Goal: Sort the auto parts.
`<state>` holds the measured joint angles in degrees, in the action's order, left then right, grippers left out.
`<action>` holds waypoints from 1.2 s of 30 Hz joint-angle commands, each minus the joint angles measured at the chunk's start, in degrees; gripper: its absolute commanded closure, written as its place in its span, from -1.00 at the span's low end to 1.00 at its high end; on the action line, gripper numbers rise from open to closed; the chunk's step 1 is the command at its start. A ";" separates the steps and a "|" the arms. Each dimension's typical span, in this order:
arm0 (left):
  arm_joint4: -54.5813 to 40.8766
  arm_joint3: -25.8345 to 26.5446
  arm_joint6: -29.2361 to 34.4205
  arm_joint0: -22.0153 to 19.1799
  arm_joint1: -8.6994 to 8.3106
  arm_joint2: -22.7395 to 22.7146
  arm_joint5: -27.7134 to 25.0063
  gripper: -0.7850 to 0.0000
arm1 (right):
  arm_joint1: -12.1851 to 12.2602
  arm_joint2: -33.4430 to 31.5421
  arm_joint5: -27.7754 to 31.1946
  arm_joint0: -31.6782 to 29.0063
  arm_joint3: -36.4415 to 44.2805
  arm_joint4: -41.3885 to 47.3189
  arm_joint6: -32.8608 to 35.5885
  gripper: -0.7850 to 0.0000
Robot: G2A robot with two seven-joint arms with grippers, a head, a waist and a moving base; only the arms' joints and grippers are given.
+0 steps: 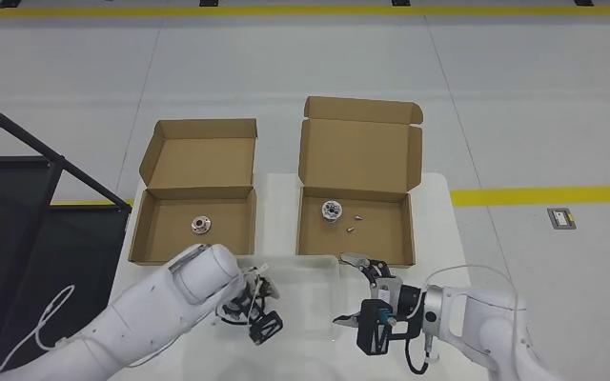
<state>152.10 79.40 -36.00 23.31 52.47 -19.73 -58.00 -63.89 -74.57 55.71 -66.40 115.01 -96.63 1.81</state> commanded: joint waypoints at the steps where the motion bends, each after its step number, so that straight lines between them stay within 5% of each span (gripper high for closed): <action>1: -3.78 -1.38 3.04 0.49 0.44 -0.28 0.00 -1.00 | 0.00 0.00 0.00 0.00 0.00 0.00 0.00 -1.00; 14: -28.55 -5.13 21.56 -1.11 2.01 4.03 0.00 -1.00 | 0.00 0.00 0.00 0.00 0.00 0.00 0.00 -1.00; 22: -29.20 -5.08 21.99 -1.27 2.00 4.28 0.00 -1.00 | 0.00 0.00 0.00 0.00 0.00 0.00 0.00 -1.00; 36: -39.63 1.12 42.24 5.71 0.22 -3.60 0.00 -1.00 | 0.00 0.00 0.00 0.00 0.00 0.00 0.00 -1.00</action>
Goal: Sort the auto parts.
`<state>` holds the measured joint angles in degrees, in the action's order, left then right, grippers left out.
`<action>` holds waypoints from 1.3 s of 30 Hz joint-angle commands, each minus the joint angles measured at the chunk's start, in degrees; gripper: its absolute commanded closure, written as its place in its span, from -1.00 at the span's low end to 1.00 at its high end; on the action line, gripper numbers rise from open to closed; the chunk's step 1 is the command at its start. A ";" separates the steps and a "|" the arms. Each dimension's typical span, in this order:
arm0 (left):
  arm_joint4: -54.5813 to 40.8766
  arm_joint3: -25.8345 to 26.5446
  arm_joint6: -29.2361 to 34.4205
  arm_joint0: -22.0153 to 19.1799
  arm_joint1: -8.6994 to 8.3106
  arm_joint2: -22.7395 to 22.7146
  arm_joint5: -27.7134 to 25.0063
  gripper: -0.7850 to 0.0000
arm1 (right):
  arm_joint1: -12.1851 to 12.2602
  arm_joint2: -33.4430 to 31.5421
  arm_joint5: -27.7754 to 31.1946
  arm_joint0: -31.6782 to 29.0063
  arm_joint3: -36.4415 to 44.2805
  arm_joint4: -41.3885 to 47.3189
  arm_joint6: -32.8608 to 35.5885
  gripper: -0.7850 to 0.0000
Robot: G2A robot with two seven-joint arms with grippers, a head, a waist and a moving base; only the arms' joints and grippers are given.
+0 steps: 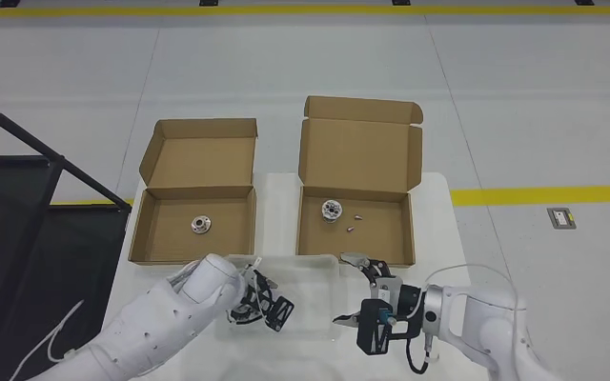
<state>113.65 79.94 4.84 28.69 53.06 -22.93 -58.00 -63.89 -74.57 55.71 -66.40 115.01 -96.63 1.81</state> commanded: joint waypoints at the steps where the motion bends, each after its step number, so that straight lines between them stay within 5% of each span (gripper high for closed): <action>1: -2.02 0.95 2.45 0.55 -0.65 -0.63 0.00 -1.00 | 0.00 0.00 0.00 0.00 0.00 0.00 0.00 -1.00; 7: -7.46 1.79 7.41 0.81 -1.95 -0.69 0.00 -0.83 | 0.00 0.00 0.00 0.00 0.00 0.00 0.00 -1.00; 18: -14.44 2.12 10.15 -0.70 -3.37 1.73 0.00 -0.04 | 0.00 0.00 0.00 0.00 0.00 0.00 0.00 -1.00; 35: -18.90 -3.45 8.09 -4.14 -2.31 6.77 0.00 0.15 | 0.00 0.00 0.00 0.00 0.00 0.00 0.00 -1.00; 39: -18.73 -4.96 6.87 -4.84 -1.66 7.41 0.00 0.37 | 0.00 0.00 0.00 0.00 0.00 0.00 0.00 -1.00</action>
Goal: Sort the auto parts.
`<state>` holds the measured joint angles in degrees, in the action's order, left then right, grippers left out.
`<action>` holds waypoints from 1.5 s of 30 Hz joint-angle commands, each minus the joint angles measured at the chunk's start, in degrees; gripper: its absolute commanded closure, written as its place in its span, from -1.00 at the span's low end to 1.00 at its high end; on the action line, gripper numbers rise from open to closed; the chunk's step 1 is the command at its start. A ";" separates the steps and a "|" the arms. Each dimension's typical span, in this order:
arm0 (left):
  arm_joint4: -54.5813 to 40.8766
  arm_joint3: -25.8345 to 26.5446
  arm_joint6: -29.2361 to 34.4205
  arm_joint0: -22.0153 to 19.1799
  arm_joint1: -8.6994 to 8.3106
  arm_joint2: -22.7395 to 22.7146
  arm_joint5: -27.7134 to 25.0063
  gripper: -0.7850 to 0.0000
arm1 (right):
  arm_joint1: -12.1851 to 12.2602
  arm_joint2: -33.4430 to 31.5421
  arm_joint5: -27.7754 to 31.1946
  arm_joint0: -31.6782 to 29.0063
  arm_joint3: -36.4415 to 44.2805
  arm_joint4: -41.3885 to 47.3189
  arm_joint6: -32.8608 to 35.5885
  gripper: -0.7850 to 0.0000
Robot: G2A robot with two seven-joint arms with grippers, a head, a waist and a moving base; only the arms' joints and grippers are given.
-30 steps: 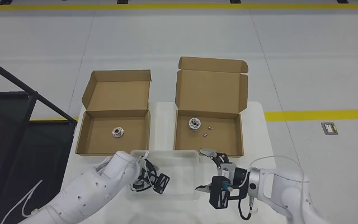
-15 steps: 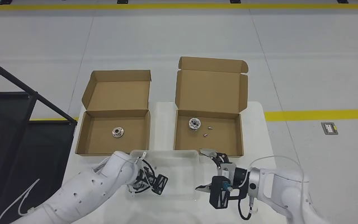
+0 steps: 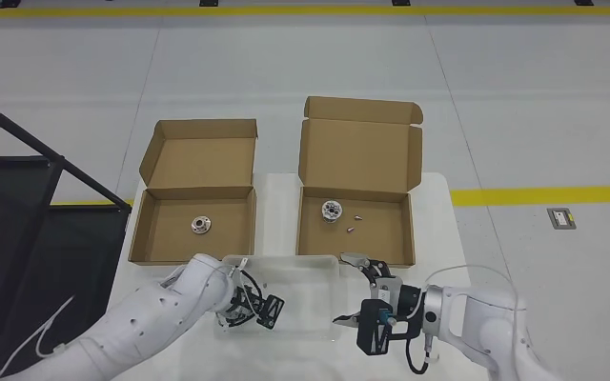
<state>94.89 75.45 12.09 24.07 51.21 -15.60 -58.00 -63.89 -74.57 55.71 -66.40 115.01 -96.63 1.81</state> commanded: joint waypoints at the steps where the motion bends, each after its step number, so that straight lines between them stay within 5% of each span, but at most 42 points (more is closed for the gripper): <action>1: 0.09 -0.75 -0.66 -0.34 0.34 0.08 0.00 0.51 | 0.00 0.00 0.00 0.00 0.00 0.00 0.00 -1.00; 2: 0.23 -0.98 -0.86 -0.42 0.47 0.12 0.00 0.87 | 0.00 0.00 0.00 0.00 0.00 0.00 0.00 -1.00; 3: 0.45 -1.00 -1.10 -0.58 0.59 0.03 0.00 1.00 | 0.00 0.00 0.00 0.00 0.00 0.00 0.00 -1.00; 12: 1.91 2.85 -8.58 -1.18 -0.50 -2.01 0.00 1.00 | 0.00 0.00 0.00 0.00 0.00 0.00 0.00 -1.00; 17: 4.33 7.82 -15.16 -0.48 -3.96 -6.87 0.69 1.00 | 0.00 0.00 0.00 0.00 0.00 0.00 0.00 -1.00; 24: 8.00 13.88 -24.32 4.83 -11.04 -18.51 6.50 1.00 | 0.00 0.00 0.00 0.00 0.00 0.00 0.00 -1.00; 35: 6.38 19.94 -18.99 17.54 -20.05 -39.18 10.99 1.00 | 0.00 0.00 0.00 0.00 0.00 0.00 0.00 -1.00; 45: 5.74 21.02 -16.55 20.07 -21.04 -41.64 10.55 1.00 | 0.00 0.00 0.00 0.00 0.00 0.00 0.00 -1.00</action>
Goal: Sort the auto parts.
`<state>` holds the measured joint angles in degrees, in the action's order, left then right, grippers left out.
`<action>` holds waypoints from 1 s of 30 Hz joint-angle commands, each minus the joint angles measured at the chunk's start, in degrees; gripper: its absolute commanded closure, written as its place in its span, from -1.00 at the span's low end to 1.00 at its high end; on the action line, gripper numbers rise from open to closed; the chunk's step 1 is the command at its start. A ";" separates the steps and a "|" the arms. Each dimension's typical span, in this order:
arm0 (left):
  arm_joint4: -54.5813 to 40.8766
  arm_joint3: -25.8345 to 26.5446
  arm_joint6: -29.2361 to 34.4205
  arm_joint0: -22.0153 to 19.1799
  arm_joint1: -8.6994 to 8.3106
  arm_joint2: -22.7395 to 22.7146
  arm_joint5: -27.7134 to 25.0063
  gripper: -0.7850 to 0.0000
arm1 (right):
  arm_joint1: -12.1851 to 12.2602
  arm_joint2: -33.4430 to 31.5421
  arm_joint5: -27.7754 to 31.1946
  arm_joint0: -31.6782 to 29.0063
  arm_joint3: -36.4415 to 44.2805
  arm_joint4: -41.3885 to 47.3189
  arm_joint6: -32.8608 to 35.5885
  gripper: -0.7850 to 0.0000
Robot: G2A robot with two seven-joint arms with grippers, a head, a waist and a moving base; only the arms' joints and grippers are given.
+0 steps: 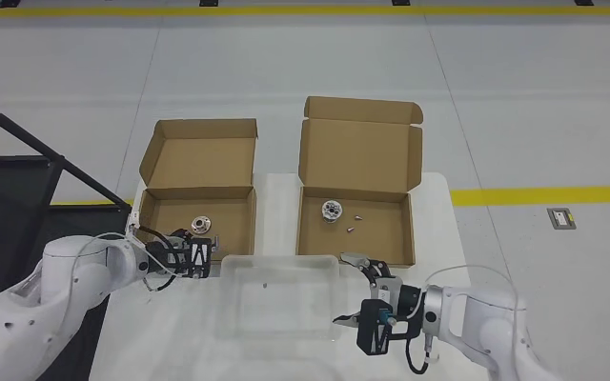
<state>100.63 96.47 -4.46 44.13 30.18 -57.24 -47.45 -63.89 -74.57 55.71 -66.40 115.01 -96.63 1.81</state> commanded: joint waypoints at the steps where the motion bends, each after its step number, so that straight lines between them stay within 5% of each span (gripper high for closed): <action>1: 0.00 0.00 0.01 0.01 0.00 -0.01 0.00 1.00 | 0.00 0.00 0.00 0.00 0.00 0.00 0.00 -1.00; 5: 0.69 -0.46 4.09 0.60 0.48 1.13 1.03 1.00 | 0.00 0.00 0.00 0.00 0.00 0.00 0.00 -1.00; 11: -0.17 -5.58 13.63 -3.76 3.75 6.20 0.78 1.00 | 0.00 0.00 0.00 0.00 0.00 0.00 0.00 -1.00; 21: -0.29 -19.35 17.72 -13.71 11.53 16.57 1.49 1.00 | 0.00 0.00 0.00 0.00 0.00 0.00 0.00 -1.00; 30: -2.74 -34.18 12.22 -20.17 18.67 22.40 2.01 1.00 | 0.00 0.00 0.00 0.00 0.00 0.00 0.00 -1.00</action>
<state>98.50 64.01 8.82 24.38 48.14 -35.20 -45.49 -63.89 -74.57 55.71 -66.40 115.01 -96.63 1.81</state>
